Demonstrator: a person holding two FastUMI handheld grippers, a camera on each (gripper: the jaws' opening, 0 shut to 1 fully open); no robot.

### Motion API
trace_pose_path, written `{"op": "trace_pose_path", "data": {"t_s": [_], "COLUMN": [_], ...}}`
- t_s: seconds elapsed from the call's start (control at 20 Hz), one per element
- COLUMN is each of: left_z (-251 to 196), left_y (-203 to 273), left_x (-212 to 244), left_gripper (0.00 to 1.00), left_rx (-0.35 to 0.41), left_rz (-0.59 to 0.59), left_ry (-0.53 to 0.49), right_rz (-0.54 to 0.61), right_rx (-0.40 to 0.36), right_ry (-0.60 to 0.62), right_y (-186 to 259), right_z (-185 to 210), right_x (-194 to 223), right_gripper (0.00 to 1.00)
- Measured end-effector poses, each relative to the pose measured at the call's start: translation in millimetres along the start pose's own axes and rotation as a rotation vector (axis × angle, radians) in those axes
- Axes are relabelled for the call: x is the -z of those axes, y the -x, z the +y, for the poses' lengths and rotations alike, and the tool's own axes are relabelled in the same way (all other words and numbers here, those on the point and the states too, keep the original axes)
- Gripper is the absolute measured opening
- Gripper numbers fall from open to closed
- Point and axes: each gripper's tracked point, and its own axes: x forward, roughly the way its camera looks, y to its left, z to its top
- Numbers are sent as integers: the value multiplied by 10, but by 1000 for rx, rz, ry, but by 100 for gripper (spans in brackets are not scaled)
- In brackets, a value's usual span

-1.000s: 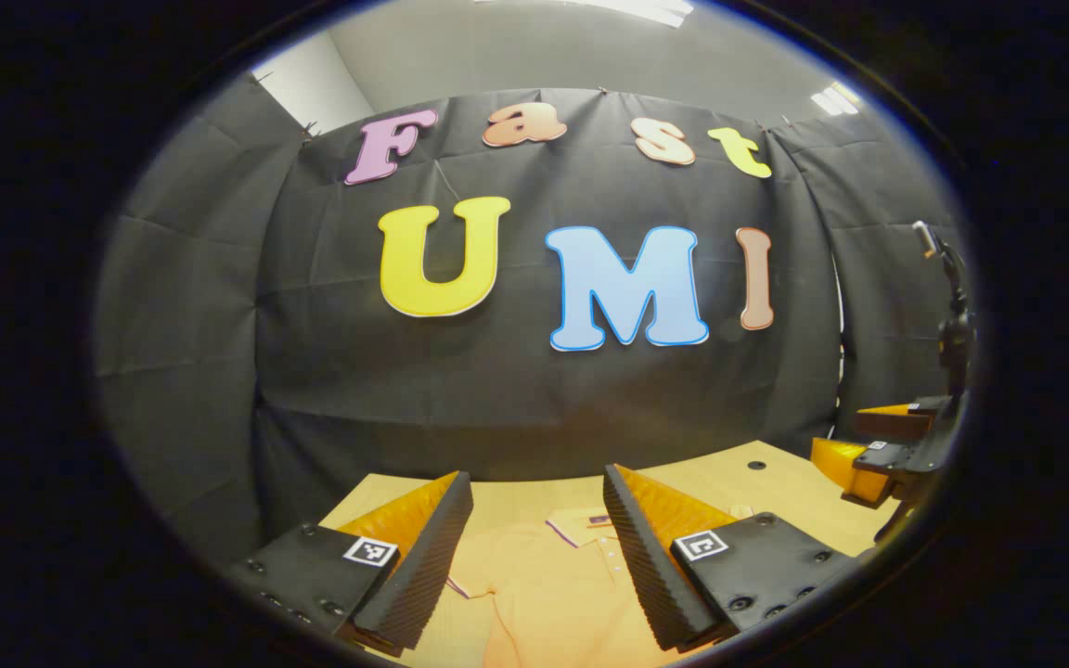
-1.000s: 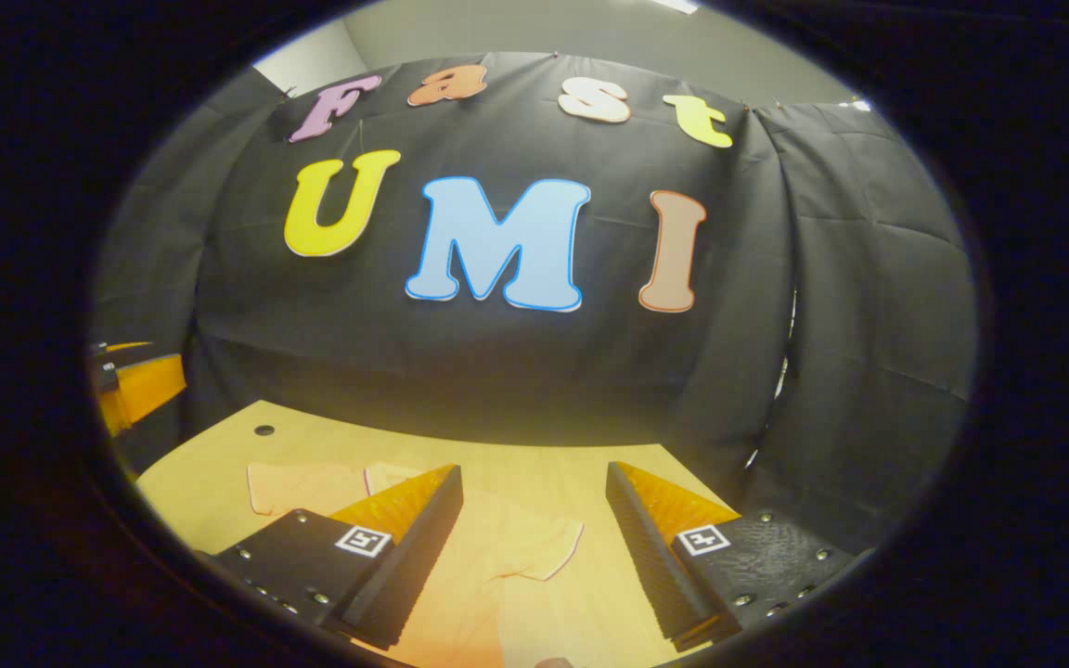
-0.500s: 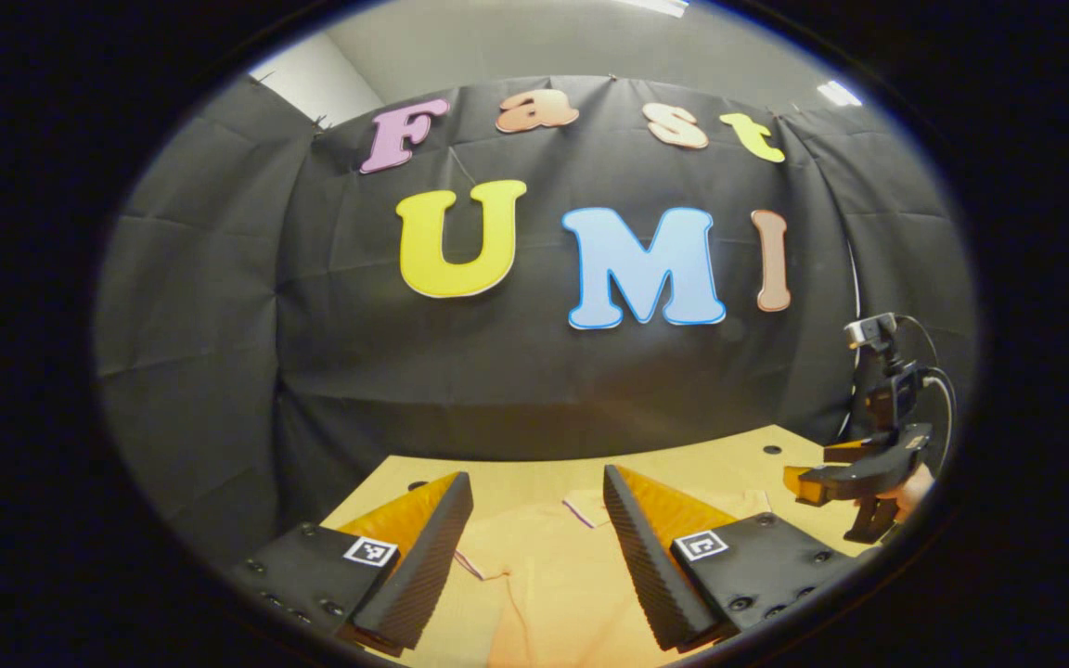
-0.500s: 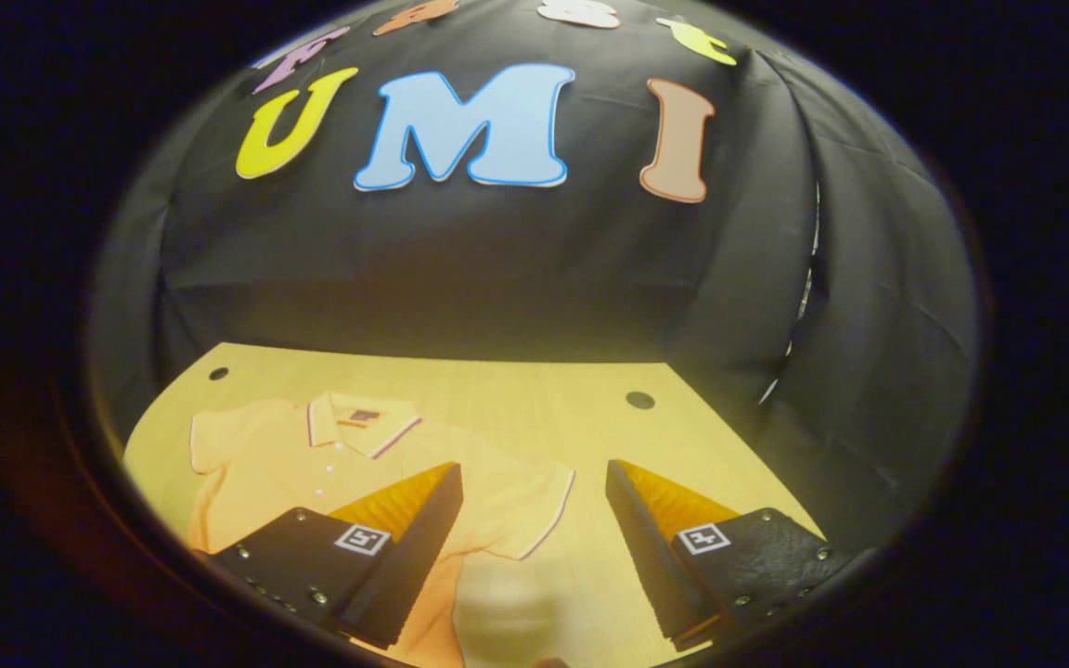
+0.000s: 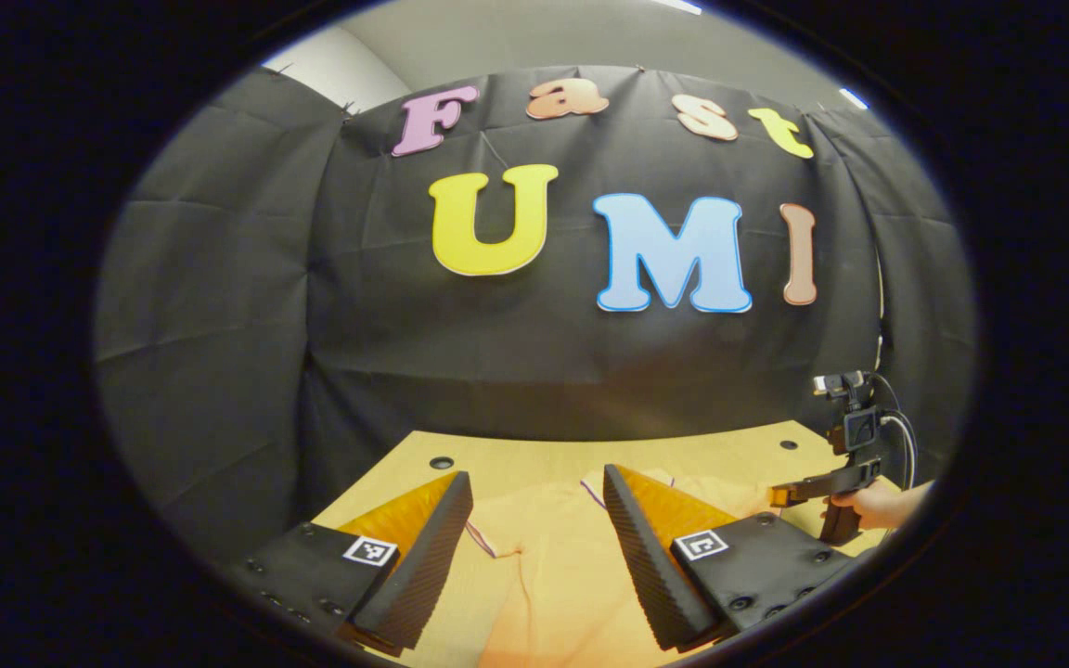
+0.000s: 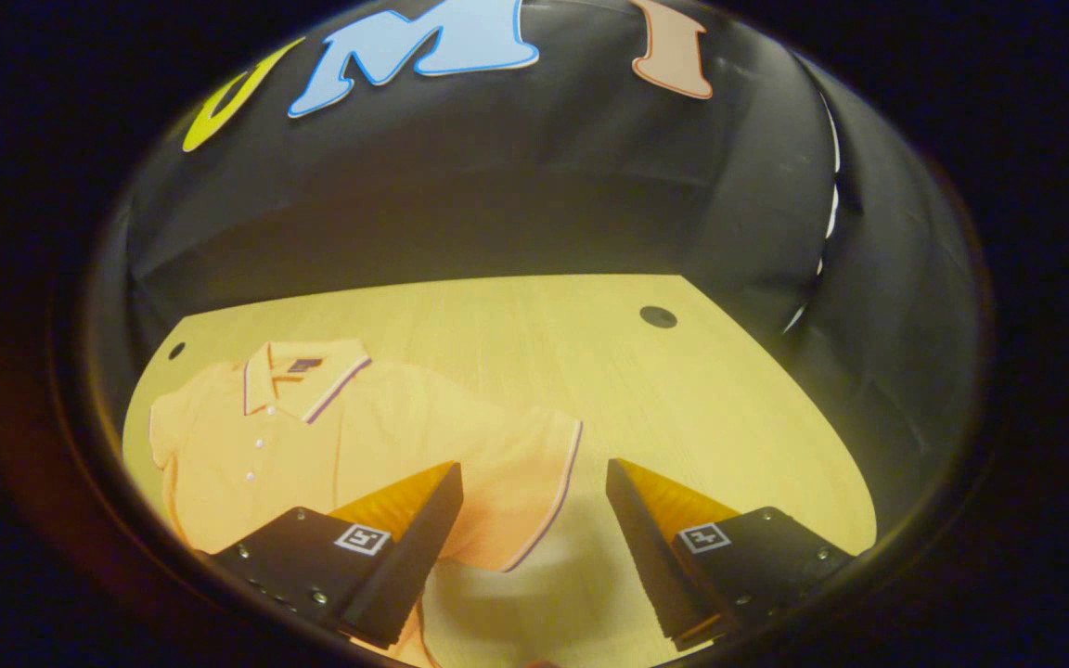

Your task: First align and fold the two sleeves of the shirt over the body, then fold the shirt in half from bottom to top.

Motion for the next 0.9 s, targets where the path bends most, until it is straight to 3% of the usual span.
{"op": "trace_pose_path", "data": {"t_s": [0.4,0.6,0.65,0.7,0.8,0.85,0.9], "left_z": [134,196,205,215,229,237,239], "left_y": [195,281,303,310,328,340,343], "left_x": [38,23,34,37,55,52,63], "left_gripper": [94,94,94,94,94,94,94], "left_rx": [-65,-96,-100,-107,-115,-119,-124], "left_rz": [5,3,4,3,5,5,5], "left_ry": [-22,-20,-22,-23,-18,-17,-16], "right_rz": [78,118,117,124,125,125,122], "right_rx": [15,-12,-17,-40,-54,-49,-49], "right_ry": [22,7,1,-11,-67,-75,-81], "right_y": [-366,-454,-461,-492,-503,-500,-487], "right_z": [-11,48,64,106,175,171,168], "right_x": [38,136,126,138,136,126,113], "right_gripper": [96,85,73,71,41,32,32]}}
